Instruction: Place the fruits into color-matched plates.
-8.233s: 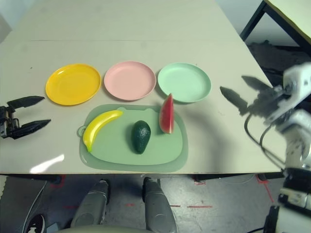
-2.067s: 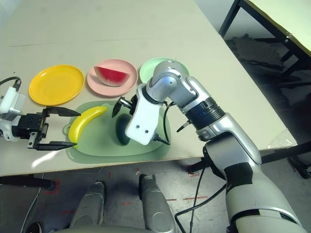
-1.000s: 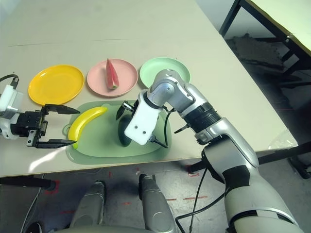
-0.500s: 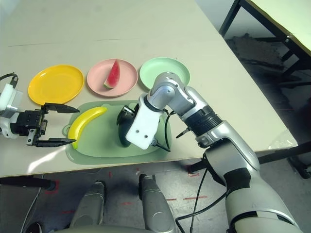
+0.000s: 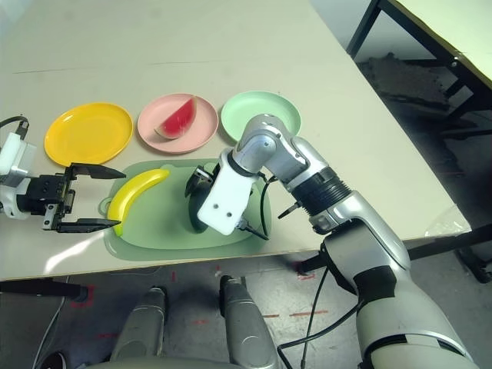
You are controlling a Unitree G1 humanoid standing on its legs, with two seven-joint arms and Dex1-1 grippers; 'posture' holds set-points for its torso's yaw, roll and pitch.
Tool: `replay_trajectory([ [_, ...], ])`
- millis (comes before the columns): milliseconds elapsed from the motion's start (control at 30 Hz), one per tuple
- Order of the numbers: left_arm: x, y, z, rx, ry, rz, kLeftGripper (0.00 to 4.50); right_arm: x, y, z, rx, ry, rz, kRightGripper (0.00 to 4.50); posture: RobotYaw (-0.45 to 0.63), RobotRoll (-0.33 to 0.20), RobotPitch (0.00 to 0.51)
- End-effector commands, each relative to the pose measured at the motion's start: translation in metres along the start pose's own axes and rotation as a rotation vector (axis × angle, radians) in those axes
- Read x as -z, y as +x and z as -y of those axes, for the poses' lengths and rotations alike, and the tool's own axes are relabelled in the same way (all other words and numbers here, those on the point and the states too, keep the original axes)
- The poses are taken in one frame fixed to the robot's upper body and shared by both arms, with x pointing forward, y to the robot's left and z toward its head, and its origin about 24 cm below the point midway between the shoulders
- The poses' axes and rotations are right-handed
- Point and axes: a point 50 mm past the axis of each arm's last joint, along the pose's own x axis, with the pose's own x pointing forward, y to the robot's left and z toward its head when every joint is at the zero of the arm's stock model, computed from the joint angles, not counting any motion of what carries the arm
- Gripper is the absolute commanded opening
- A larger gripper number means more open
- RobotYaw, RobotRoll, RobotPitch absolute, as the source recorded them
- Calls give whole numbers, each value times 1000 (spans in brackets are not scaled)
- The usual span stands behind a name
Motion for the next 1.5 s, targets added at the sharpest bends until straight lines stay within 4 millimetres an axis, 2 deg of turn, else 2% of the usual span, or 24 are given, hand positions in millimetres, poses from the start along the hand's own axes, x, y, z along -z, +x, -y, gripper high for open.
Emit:
replay_trajectory([
  [33,2,-1,-1,0,5,-19,4500,-3,6,-2,-19,17,26,3775,-33,0,215],
  [100,2,-2,-1,0,6,-20,4500,-4,6,-2,-18,29,34,3035,-33,0,215],
  [467,1,-1,-1,-14,-5,1,4500,-4,-2,0,-6,86,51,3031,-39,0,218],
  [600,-1,0,-5,-69,-20,24,4500,10,-34,14,69,181,6,3031,-32,0,220],
  [733,-4,-1,-11,-128,-37,25,4500,36,-73,29,211,290,-135,3031,-26,0,220],
  [833,-6,-1,-12,-148,-46,25,4500,63,-101,24,310,414,-297,3031,-26,0,220],
  [900,-6,-1,-12,-154,-50,22,4500,77,-111,17,360,482,-382,3031,-31,0,220],
  [1033,-4,2,-13,-150,-49,13,4500,102,-106,-13,391,608,-520,3031,-34,0,219],
  [1167,-4,3,-13,-138,-46,4,4500,117,-87,-39,403,710,-587,3031,-36,0,219],
  [1433,-4,-6,-14,-138,-38,-24,4500,125,-67,-50,419,764,-645,3031,-20,0,225],
  [1500,-3,-5,-13,-136,-39,-23,4500,126,-65,-51,423,763,-655,3775,-20,0,225],
])
